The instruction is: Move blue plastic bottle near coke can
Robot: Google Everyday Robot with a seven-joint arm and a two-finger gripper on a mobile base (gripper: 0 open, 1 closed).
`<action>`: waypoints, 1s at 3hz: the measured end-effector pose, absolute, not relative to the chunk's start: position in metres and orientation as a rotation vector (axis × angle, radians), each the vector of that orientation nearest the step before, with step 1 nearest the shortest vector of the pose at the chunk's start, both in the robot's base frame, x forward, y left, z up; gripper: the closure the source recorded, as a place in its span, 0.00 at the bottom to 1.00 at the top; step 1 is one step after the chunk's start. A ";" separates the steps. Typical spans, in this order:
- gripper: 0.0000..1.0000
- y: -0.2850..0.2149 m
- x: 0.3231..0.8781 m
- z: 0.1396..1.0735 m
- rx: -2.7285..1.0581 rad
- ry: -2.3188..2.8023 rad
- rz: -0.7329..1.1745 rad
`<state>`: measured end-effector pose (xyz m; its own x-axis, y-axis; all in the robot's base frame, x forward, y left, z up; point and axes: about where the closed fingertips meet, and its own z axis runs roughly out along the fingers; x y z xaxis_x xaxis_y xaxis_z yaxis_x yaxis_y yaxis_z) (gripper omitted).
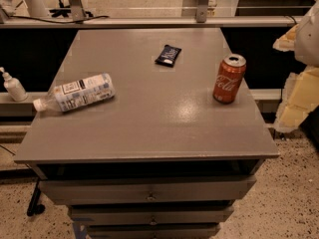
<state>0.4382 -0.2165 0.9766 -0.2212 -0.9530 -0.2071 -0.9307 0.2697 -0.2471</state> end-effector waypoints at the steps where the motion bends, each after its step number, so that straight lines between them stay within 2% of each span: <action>1: 0.00 -0.217 0.438 0.977 -1.724 2.231 -0.100; 2: 0.00 -0.187 0.459 0.981 -1.742 2.115 -0.096; 3: 0.00 -0.123 0.503 0.996 -1.773 1.912 -0.094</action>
Offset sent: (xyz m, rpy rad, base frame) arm 0.0638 0.0956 0.0113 0.1301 -0.1959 0.2025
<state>0.5029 -0.1233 0.9960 -0.0017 -0.9453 -0.3263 -0.9085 0.1378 -0.3945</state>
